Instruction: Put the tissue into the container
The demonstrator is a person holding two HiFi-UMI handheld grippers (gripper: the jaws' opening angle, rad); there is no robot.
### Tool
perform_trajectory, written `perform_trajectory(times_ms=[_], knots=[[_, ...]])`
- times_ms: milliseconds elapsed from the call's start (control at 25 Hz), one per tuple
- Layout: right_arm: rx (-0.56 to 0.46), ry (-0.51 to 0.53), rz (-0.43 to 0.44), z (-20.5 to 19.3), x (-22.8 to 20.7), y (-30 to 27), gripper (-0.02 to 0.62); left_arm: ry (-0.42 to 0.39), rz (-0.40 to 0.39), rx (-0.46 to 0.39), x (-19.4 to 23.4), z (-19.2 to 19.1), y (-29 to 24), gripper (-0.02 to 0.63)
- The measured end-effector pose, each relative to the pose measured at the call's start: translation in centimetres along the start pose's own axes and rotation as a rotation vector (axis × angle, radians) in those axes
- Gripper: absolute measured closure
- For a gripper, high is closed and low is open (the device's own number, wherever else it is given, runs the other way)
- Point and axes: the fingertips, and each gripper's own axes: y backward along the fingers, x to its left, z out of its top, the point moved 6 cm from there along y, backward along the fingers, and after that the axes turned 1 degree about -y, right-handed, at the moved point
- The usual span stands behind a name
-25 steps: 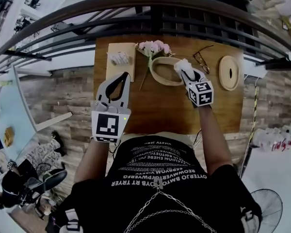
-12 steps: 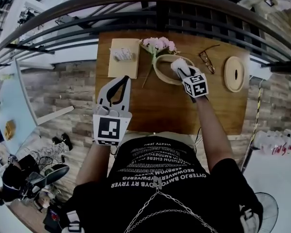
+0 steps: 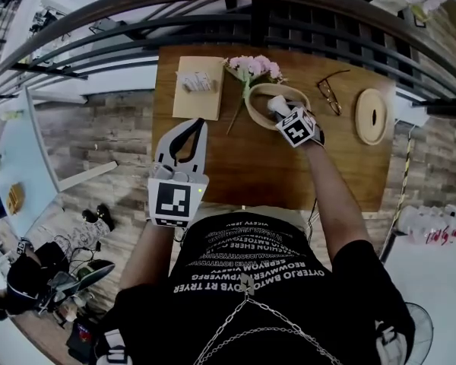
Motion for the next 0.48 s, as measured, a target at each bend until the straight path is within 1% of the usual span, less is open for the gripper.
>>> perform_trajectory(times_ms=[40, 120, 360, 480], knots=[[0.026, 0.025, -0.006, 0.03, 0.15, -0.24, 0.482, 0.000, -0.002, 0.000, 0.01, -0.02, 0.02, 0.581], [0.051, 0.034, -0.009, 0.14, 0.09, -0.47, 0.482, -0.001, -0.007, -0.003, 0.02, 0.02, 0.08, 0.581], [0.061, 0.026, 0.008, 0.41, -0.04, -0.71, 0.480, -0.004, -0.013, -0.005, 0.20, -0.03, 0.65, 0.581], [0.071, 0.023, -0.008, 0.39, -0.17, -0.72, 0.480, -0.007, -0.017, -0.005, 0.35, -0.13, 0.91, 0.581]])
